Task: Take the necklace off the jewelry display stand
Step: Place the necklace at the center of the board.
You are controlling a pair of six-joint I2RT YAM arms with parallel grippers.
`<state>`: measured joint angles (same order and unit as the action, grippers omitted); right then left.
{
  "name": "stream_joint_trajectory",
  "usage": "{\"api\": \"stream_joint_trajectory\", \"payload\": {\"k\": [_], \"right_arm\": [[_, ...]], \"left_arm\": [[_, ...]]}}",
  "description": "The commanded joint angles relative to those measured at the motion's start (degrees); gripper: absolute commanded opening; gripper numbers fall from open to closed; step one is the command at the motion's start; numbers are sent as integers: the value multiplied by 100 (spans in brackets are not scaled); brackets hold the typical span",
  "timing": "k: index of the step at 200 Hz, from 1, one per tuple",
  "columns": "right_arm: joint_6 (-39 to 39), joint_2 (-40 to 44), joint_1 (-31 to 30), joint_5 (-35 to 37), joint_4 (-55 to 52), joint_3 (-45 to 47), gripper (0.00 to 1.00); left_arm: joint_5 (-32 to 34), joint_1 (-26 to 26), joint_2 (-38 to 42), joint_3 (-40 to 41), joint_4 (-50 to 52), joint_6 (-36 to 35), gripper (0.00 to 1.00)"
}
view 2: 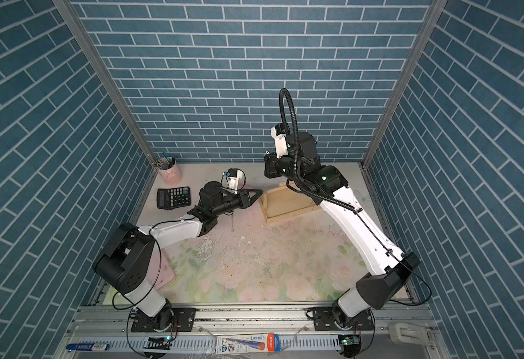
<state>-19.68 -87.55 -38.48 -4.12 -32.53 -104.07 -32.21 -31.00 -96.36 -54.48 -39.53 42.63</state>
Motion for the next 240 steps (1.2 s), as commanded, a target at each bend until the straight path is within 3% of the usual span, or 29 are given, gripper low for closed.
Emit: {"api": "stream_joint_trajectory", "payload": {"k": [1, 73, 127, 240], "right_arm": [[-106, 45, -23, -54, 61, -107, 0], [-96, -17, -28, -49, 36, -166, 0], [-142, -28, -28, -54, 54, -166, 0], [-150, 37, -29, -54, 72, -76, 0]], "left_arm": [[-305, 13, -114, 42, -610, 150, 29], [-479, -29, -242, 140, -1039, 209, 30], [-366, -169, -340, -87, -662, -134, 30], [-257, -221, -528, -309, -576, -178, 25]]}}
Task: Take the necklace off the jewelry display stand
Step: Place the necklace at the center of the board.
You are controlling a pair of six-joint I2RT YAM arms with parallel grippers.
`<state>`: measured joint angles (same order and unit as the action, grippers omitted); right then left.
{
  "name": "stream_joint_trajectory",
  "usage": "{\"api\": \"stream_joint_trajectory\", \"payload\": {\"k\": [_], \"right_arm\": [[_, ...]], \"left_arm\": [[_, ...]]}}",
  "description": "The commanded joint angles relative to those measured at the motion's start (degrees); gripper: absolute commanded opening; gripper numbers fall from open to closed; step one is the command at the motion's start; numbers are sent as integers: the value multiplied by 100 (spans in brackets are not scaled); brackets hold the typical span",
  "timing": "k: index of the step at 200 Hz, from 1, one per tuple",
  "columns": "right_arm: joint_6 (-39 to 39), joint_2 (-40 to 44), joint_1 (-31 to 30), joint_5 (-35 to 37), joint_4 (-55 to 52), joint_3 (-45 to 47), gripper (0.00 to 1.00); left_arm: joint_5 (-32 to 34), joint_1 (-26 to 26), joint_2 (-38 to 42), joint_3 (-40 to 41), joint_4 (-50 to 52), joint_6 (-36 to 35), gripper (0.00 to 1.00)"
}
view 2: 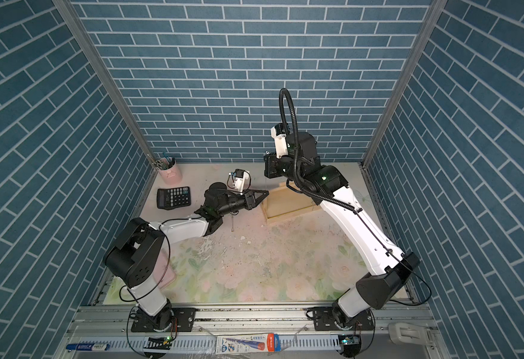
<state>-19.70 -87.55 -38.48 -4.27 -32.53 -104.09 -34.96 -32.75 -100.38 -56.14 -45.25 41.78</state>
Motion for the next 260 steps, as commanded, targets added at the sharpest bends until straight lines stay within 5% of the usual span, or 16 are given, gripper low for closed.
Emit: {"api": "stream_joint_trajectory", "payload": {"k": [1, 156, 260], "right_arm": [[-148, 41, -29, -34, 67, -75, 0], [-123, 98, -28, -12, 89, 20, 0], [-303, -68, -29, -122, 320, 357, 0]], "left_arm": [[22, -47, -128, -143, -2, -97, 25], [33, -91, -46, -163, 129, -160, 7], [-218, -91, 822, 434, 1432, -573, 2]]}}
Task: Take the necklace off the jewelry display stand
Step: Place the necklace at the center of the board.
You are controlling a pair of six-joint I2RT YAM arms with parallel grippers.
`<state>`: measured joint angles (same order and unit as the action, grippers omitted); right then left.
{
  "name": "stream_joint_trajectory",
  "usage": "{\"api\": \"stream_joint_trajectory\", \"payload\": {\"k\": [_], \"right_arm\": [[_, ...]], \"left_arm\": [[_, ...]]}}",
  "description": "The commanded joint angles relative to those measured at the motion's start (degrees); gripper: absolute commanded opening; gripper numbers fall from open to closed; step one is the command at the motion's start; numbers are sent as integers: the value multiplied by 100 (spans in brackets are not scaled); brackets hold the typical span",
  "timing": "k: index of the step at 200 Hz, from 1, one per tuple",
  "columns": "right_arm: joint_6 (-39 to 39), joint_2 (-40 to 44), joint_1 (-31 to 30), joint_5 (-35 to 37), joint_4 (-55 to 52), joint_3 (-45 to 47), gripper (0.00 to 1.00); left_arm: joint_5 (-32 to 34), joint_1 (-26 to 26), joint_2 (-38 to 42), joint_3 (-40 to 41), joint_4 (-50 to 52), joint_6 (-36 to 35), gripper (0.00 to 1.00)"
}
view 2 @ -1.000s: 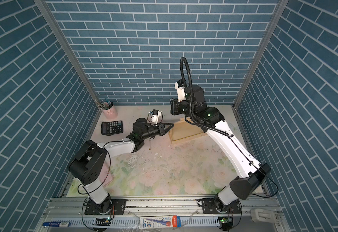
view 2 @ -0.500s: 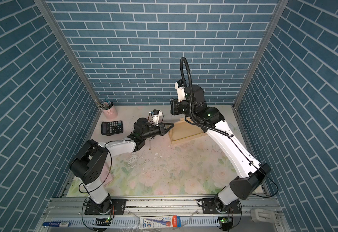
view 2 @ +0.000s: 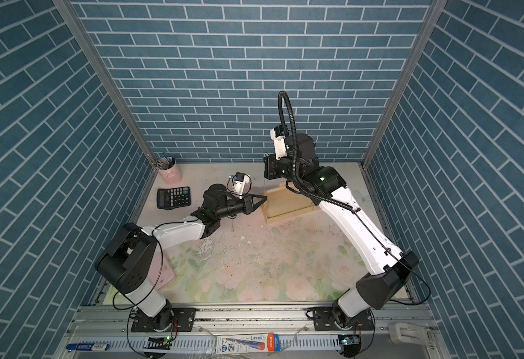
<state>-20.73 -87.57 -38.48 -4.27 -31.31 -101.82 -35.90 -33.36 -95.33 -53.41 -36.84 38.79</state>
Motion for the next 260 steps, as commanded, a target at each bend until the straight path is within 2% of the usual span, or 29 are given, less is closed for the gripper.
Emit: {"api": "stream_joint_trajectory", "payload": {"k": [1, 60, 99, 179, 214, 260], "right_arm": [[-206, -71, -33, -164, 201, 133, 0], [-559, -392, -85, -645, 642, 656, 0], [-632, -846, -191, -866, 769, 643, 0], [-678, -2062, -340, -1293, 919, 9, 0], [-682, -2737, -401, -1491, 943, -467, 0], [-695, -3456, -528, -1711, 994, -1038, 0]], "left_arm": [[-121, -30, 333, 167, 621, -283, 2], [30, 9, 1183, 683, 2060, -512, 1], [6, 262, 1493, 1044, 2527, -433, 0], [-71, 1105, 1791, 1907, 2533, 62, 0], [-154, 1564, 1719, 2269, 2179, 370, 0], [-88, 1771, 1655, 2565, 1841, 399, 0]]}}
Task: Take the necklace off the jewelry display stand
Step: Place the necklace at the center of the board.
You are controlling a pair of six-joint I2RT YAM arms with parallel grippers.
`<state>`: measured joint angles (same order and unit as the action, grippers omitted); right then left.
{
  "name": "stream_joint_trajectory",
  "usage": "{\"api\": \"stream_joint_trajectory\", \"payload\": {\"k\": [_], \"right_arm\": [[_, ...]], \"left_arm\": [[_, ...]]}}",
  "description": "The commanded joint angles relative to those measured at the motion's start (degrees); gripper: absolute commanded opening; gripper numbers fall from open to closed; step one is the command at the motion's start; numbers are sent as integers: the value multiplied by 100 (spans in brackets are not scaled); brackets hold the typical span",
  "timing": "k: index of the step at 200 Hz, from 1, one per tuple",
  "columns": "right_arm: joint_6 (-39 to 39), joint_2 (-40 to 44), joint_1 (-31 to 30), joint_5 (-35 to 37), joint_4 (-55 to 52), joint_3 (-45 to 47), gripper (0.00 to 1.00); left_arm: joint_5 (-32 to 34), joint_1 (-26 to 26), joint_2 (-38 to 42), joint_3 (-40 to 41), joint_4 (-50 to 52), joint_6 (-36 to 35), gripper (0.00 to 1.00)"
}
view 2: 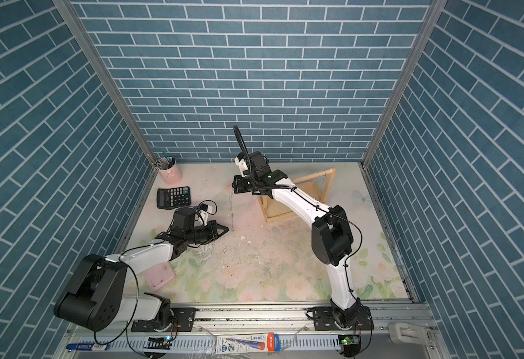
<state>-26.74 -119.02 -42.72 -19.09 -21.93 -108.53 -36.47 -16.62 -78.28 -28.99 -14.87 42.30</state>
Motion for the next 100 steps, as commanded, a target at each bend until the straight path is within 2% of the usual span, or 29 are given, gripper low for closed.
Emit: {"api": "stream_joint_trajectory", "payload": {"k": [1, 45, 100], "right_arm": [[-94, -322, -113, -232, 53, -377, 0], [-112, -1038, -217, -349, 103, -866, 0], [-171, -1715, -272, -429, 129, -1441, 0]], "left_arm": [[-34, 102, -57, 123, -366, 44, 0], [70, 141, -565, 157, -721, -98, 0], [342, 212, -1061, 95, -681, -336, 0]]}}
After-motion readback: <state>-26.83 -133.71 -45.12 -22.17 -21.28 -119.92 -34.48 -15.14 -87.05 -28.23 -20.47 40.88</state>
